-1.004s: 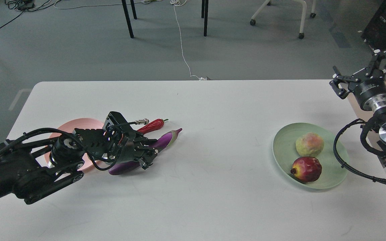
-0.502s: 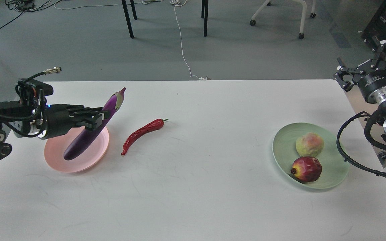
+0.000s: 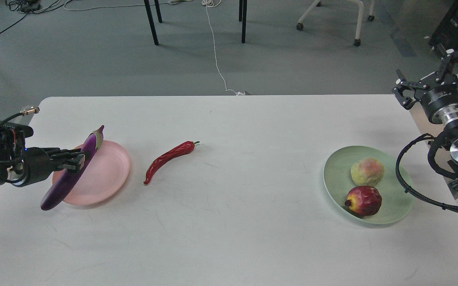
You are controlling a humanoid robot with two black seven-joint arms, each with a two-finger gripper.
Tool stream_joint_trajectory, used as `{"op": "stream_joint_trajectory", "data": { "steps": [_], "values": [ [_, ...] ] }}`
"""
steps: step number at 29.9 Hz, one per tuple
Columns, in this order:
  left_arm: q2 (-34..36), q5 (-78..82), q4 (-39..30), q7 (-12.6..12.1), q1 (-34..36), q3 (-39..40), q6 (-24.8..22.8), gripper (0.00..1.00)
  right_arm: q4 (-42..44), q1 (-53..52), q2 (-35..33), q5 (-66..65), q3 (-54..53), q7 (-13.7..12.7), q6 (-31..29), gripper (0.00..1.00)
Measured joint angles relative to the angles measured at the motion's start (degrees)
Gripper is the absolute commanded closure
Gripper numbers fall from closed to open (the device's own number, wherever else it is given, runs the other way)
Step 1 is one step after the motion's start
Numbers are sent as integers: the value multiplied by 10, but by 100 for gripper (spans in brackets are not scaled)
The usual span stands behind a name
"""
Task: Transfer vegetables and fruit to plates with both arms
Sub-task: 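Lift the eggplant and lay it on the pink plate, then grasp the red chili pepper with the left gripper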
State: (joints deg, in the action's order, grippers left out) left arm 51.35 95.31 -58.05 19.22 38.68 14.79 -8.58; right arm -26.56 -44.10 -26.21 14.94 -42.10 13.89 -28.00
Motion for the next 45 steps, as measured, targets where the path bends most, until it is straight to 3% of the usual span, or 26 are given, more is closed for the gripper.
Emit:
{"op": "stream_joint_trajectory", "data": {
  "steps": [3, 9, 20, 31, 43, 45],
  "values": [
    [-7, 0, 0, -1, 0, 0, 1, 42, 0, 1, -3, 0, 0, 0, 0, 1],
    [-11, 3, 1, -3, 16, 3, 1, 42, 0, 5, -6, -1, 0, 0, 0, 1],
    [-122, 68, -5, -31, 144, 0, -27, 44, -1, 6, -3, -1, 0, 0, 0, 1],
    [-206, 192, 1, -33, 148, -76, -32, 47, -1, 12, -12, -1, -1, 0, 0, 1],
    [-219, 192, 37, -34, 122, -89, -27, 55, -2, 15, -12, -1, 0, 0, 0, 1],
    [-223, 192, 43, -34, 120, -89, -27, 60, -3, 15, -12, -1, 0, 0, 0, 1]
  ]
}}
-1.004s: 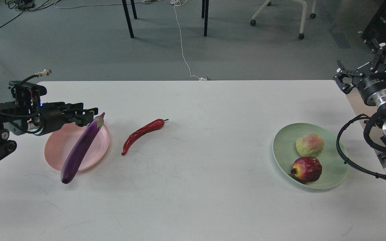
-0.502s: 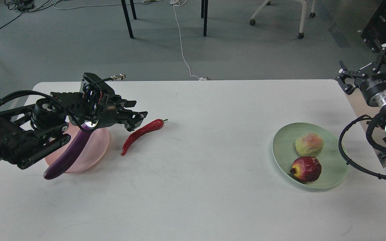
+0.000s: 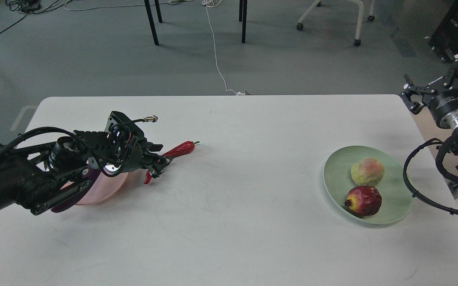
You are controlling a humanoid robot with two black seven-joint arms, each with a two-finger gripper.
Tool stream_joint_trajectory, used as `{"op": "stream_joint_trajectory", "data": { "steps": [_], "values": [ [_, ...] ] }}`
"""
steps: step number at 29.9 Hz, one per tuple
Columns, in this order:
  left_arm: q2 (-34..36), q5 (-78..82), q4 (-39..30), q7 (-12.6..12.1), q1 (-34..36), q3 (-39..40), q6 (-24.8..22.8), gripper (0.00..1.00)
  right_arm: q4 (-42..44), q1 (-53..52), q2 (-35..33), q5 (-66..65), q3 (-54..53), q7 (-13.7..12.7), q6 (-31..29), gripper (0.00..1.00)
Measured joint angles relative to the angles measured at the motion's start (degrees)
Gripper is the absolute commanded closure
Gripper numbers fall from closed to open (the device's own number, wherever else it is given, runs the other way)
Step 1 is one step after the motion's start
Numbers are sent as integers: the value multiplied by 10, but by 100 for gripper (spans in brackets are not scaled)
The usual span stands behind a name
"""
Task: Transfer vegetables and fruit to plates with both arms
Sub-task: 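Grasp the red chili pepper with the left gripper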
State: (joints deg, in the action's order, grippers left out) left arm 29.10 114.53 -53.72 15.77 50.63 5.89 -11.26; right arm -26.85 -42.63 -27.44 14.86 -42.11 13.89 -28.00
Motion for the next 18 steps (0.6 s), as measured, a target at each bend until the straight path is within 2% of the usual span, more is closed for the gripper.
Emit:
{"op": "stream_joint_trajectory", "data": {
  "steps": [4, 14, 18],
  "values": [
    [-8, 0, 8, 0, -2, 0, 0, 90, -1, 0, 0, 0, 0, 0, 0, 1],
    [-11, -3, 8, 3, -7, 0, -1, 93, 0, -1, -1, -1, 0, 0, 0, 1],
    [-4, -8, -25, 4, -1, 8, -1, 92, 0, -1, 0, -1, 0, 0, 0, 1]
  ]
}}
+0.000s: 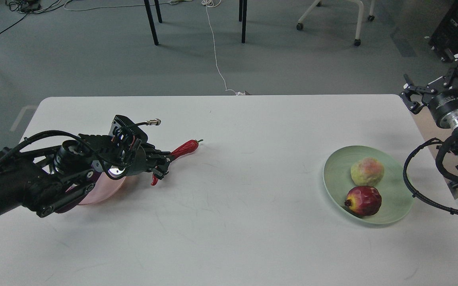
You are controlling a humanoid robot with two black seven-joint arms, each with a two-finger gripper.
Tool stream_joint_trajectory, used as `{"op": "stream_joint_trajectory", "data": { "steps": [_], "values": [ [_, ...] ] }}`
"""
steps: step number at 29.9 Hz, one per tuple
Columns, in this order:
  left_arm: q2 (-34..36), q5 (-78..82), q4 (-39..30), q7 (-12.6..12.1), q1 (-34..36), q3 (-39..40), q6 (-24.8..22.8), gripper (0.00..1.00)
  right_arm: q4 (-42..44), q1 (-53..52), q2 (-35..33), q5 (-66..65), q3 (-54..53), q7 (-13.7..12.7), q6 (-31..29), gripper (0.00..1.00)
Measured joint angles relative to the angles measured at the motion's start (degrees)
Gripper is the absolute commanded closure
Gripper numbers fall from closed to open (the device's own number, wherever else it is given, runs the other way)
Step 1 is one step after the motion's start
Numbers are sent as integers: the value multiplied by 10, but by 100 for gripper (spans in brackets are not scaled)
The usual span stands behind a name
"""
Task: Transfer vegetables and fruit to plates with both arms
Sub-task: 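Grasp the red chili pepper with the left gripper, then place the chili pepper on the pink plate beside the eggplant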
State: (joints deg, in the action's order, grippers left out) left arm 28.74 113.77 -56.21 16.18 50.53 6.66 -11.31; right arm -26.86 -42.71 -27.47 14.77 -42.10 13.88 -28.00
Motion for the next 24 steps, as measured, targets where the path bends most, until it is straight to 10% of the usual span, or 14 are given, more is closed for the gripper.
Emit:
{"op": "stream_joint_trajectory", "data": {
  "steps": [8, 24],
  "values": [
    [161, -1, -170, 0, -1, 16, 3, 91, 0, -1, 0, 0, -1, 0, 0, 1],
    [283, -12, -177, 17, -79, 9, 61, 77, 0, 0, 0, 0, 0, 0, 0, 1]
  ]
}}
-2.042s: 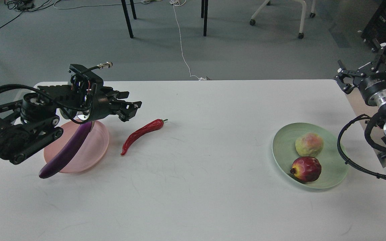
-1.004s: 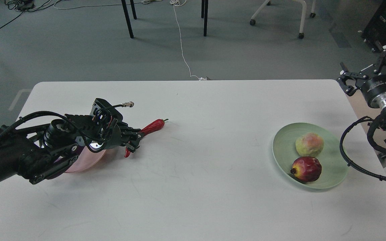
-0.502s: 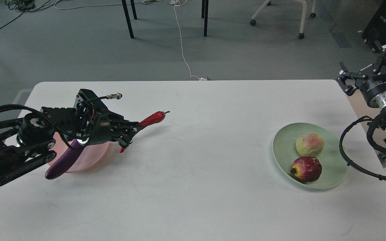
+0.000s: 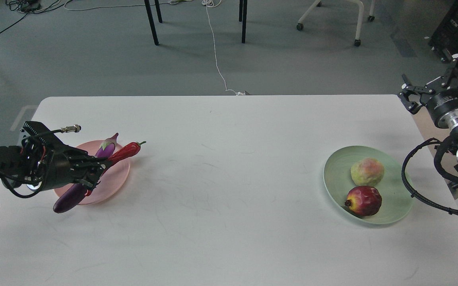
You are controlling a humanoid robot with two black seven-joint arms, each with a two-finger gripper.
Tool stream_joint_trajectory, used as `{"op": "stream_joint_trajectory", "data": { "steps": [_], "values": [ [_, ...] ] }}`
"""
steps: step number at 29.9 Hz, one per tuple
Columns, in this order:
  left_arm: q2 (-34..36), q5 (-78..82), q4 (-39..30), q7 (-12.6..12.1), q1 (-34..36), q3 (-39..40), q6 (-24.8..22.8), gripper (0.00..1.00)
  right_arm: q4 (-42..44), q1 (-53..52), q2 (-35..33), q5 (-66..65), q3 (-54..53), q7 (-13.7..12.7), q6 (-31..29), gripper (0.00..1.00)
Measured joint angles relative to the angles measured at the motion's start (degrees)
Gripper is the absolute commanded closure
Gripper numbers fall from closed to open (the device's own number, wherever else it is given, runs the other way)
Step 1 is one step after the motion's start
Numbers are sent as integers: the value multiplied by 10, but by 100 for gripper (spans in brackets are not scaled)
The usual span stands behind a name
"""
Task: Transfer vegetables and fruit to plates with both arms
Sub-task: 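Place the chili pepper on the pink plate beside the eggplant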
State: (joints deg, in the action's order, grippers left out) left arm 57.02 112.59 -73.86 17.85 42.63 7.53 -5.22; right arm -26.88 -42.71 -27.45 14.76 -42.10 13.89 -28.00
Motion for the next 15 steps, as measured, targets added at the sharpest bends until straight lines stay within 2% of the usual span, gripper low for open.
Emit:
{"op": "stream_joint_trajectory", "data": {
  "steps": [1, 4, 12, 15],
  "values": [
    [0, -1, 1, 0, -3, 0, 1, 73, 0, 0, 0, 0, 0, 0, 0, 1],
    [-3, -10, 6, -4, -6, 1, 2, 49, 0, 0, 0, 0, 0, 0, 0, 1],
    [-6, -24, 29, -2, -13, -1, 3, 34, 0, 0, 0, -1, 0, 0, 0, 1],
    [-3, -31, 30, 0, -17, 3, 9, 22, 0, 0, 0, -1, 0, 0, 0, 1]
  ]
}}
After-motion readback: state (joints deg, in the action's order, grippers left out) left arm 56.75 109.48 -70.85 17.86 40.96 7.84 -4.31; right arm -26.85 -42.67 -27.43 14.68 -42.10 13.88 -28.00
